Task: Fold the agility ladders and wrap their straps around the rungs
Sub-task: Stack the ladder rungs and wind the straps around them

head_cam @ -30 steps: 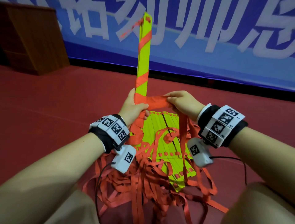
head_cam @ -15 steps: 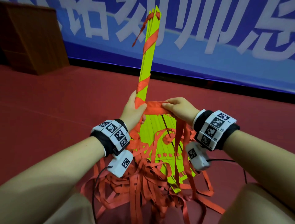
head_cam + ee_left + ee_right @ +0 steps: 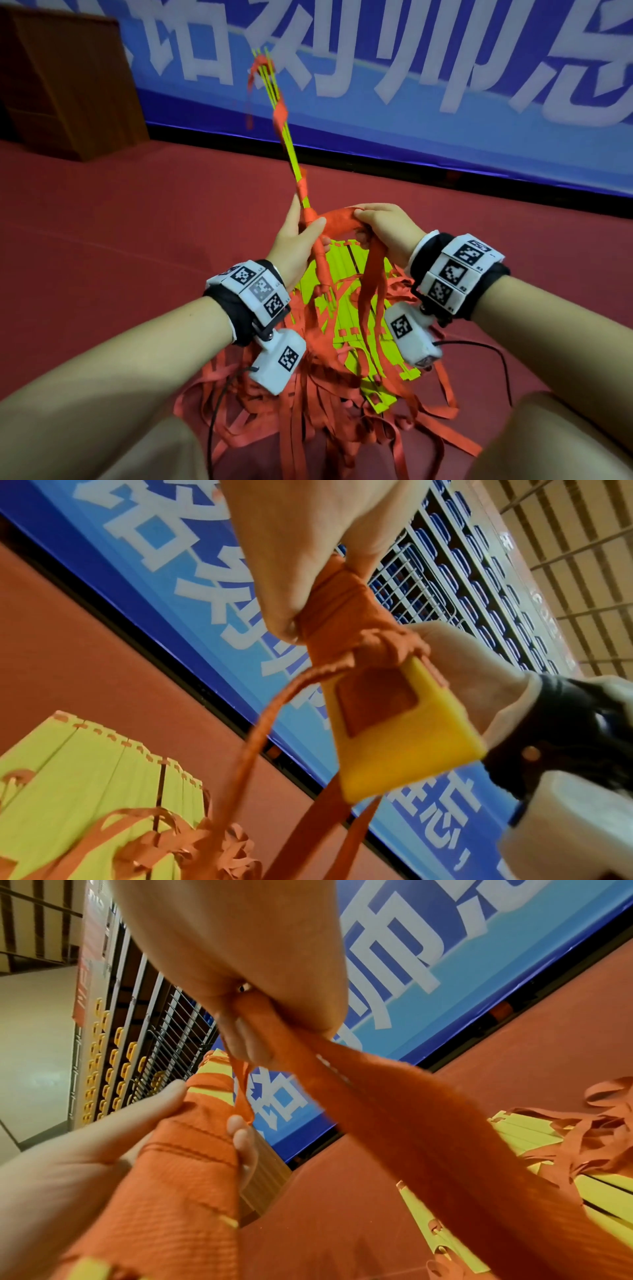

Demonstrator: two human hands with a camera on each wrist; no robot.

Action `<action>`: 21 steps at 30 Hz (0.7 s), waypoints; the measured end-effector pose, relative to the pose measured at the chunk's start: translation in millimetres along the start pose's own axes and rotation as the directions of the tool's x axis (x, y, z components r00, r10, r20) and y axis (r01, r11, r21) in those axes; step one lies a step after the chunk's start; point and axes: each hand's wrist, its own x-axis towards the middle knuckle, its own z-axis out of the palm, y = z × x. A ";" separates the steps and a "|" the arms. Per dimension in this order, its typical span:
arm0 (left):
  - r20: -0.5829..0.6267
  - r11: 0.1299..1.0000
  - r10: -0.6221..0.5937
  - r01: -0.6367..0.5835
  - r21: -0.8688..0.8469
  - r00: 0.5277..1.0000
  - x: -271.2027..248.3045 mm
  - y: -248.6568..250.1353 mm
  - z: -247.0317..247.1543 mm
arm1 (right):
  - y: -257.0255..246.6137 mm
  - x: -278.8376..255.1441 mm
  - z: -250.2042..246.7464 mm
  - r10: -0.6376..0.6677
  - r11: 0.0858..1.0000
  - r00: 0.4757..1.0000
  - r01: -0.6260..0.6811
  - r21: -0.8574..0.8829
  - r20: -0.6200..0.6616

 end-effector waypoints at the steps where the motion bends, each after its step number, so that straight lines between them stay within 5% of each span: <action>1: 0.001 1.000 0.010 -0.010 -0.026 1.000 -0.3 -0.4 0.9 | -1.7 0.1 1.2 0.011 0.999 1.000 -0.011 0.035 0.013; 5: -0.001 0.998 0.026 -0.026 -0.062 1.000 -2.0 -1.9 1.0 | -6.9 -1.1 5.9 -0.002 0.999 0.999 0.000 0.042 0.038; 11: 0.092 0.958 0.110 -0.130 0.254 0.990 -9.0 -5.9 -1.6 | -9.6 -6.2 10.4 -0.150 0.985 0.989 0.151 -0.085 0.020; 17: 0.179 0.805 0.179 -0.248 0.538 0.968 -13.0 -0.9 -3.6 | -7.2 -2.0 8.7 -0.299 0.946 0.952 0.288 -0.145 -0.060; 21: 0.241 0.916 -0.036 -0.065 0.397 0.970 -15.1 5.4 -9.3 | -0.2 1.5 0.9 -0.235 0.972 0.969 0.232 -0.047 -0.075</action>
